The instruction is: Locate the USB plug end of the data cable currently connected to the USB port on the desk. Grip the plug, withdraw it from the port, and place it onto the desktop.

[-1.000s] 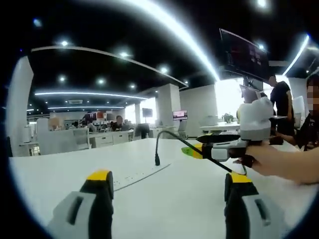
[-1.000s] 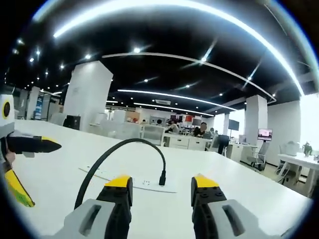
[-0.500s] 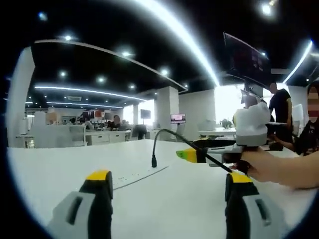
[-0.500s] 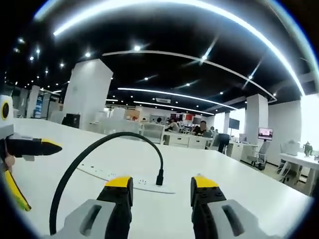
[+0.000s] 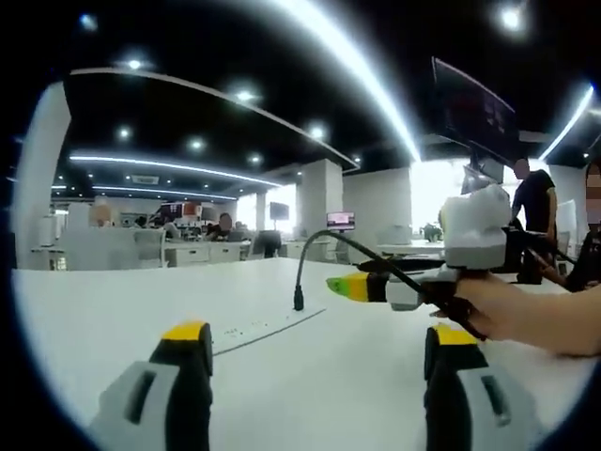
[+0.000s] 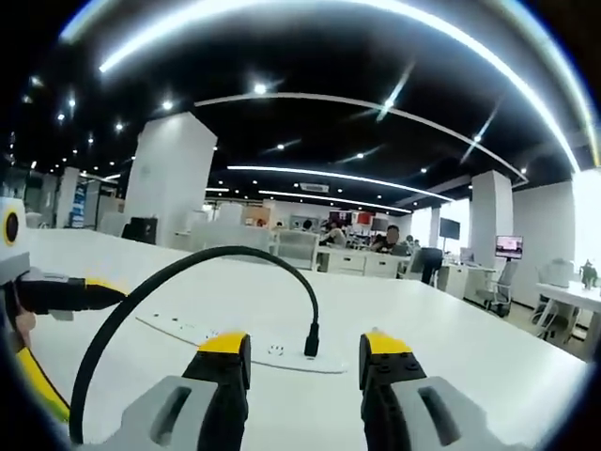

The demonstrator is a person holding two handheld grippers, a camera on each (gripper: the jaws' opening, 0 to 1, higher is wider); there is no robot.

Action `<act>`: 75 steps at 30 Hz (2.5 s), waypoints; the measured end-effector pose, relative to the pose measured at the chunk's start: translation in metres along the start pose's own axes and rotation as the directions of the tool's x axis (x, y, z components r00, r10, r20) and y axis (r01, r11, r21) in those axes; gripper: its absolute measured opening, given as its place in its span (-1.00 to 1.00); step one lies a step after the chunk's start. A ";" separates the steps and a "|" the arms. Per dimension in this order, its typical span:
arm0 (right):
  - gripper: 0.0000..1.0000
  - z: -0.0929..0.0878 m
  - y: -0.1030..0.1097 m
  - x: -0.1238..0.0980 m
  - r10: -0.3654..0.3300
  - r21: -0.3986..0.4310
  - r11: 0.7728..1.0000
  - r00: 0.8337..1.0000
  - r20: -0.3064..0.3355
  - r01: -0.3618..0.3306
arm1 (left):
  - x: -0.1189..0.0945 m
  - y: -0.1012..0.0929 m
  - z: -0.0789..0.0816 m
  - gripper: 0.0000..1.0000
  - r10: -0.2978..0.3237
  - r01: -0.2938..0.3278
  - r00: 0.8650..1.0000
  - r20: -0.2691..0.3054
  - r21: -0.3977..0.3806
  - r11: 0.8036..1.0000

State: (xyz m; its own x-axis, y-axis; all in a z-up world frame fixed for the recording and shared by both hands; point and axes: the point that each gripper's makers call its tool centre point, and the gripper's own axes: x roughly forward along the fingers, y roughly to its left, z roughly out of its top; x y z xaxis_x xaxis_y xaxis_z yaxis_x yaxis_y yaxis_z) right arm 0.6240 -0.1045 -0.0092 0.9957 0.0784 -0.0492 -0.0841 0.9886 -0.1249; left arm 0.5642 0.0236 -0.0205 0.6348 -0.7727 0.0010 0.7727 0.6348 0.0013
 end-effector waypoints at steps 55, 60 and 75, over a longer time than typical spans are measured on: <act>-0.23 -0.028 0.000 0.067 0.089 0.061 0.995 0.991 -0.097 -0.084 | 0.053 0.045 -0.020 0.88 0.060 -0.059 0.997 -0.057 0.028 0.998; -0.23 -0.033 0.005 0.066 0.105 0.055 0.994 0.987 -0.120 -0.099 | 0.057 0.052 -0.023 0.88 0.069 -0.071 0.995 -0.075 -0.019 0.997; -0.25 -0.041 0.003 0.074 0.085 0.051 0.996 0.986 -0.140 -0.078 | 0.073 0.050 -0.019 0.86 0.042 -0.042 0.998 -0.043 0.020 0.999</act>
State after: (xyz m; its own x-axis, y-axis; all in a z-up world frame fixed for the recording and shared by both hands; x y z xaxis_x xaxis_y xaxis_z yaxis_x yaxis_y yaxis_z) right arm 0.6955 -0.1008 -0.0533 0.9696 0.1434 -0.1984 -0.1598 0.9847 -0.0695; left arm 0.6491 -0.0009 -0.0390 0.6665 -0.7443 -0.0417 0.7454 0.6663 0.0213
